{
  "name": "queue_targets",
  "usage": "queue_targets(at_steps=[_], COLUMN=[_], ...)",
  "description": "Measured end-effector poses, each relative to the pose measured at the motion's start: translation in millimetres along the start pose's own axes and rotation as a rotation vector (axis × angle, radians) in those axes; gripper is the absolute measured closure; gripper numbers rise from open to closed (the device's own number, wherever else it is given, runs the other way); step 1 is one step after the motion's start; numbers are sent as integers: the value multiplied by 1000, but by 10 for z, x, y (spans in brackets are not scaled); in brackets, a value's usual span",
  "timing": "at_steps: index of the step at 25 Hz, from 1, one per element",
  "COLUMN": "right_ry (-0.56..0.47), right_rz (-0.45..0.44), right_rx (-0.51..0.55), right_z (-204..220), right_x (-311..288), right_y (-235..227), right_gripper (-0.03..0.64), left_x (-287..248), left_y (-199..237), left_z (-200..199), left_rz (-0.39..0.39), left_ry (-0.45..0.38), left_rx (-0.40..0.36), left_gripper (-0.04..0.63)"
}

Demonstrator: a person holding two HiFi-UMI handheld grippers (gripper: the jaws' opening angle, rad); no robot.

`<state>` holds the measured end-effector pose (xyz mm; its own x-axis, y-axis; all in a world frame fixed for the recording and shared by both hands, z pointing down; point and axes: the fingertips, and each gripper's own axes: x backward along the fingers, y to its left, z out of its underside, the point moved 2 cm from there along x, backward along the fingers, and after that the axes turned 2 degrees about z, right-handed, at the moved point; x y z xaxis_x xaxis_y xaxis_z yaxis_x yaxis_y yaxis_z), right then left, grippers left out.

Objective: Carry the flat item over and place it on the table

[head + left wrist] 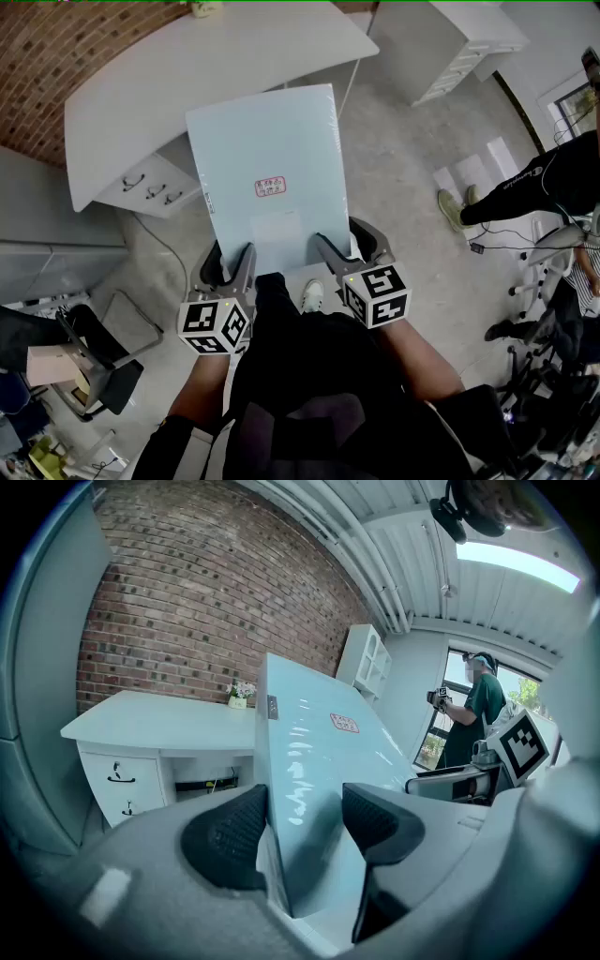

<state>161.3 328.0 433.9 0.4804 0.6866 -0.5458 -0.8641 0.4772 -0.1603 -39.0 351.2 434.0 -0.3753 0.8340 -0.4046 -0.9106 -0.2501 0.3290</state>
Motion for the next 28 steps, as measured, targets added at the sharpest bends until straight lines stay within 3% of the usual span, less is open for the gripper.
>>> queue_targets(at_steps=[18, 28], right_ry=[0, -16], right_rz=[-31, -30], right_rx=[28, -13], right_z=[-83, -267], right_x=[-134, -378], right_y=[149, 77], right_gripper=[350, 345], left_x=[85, -147], left_y=[181, 347], left_z=[-4, -175], left_rz=[-28, -25], left_ry=[-17, -12], left_rx=[22, 37], left_gripper=[332, 328])
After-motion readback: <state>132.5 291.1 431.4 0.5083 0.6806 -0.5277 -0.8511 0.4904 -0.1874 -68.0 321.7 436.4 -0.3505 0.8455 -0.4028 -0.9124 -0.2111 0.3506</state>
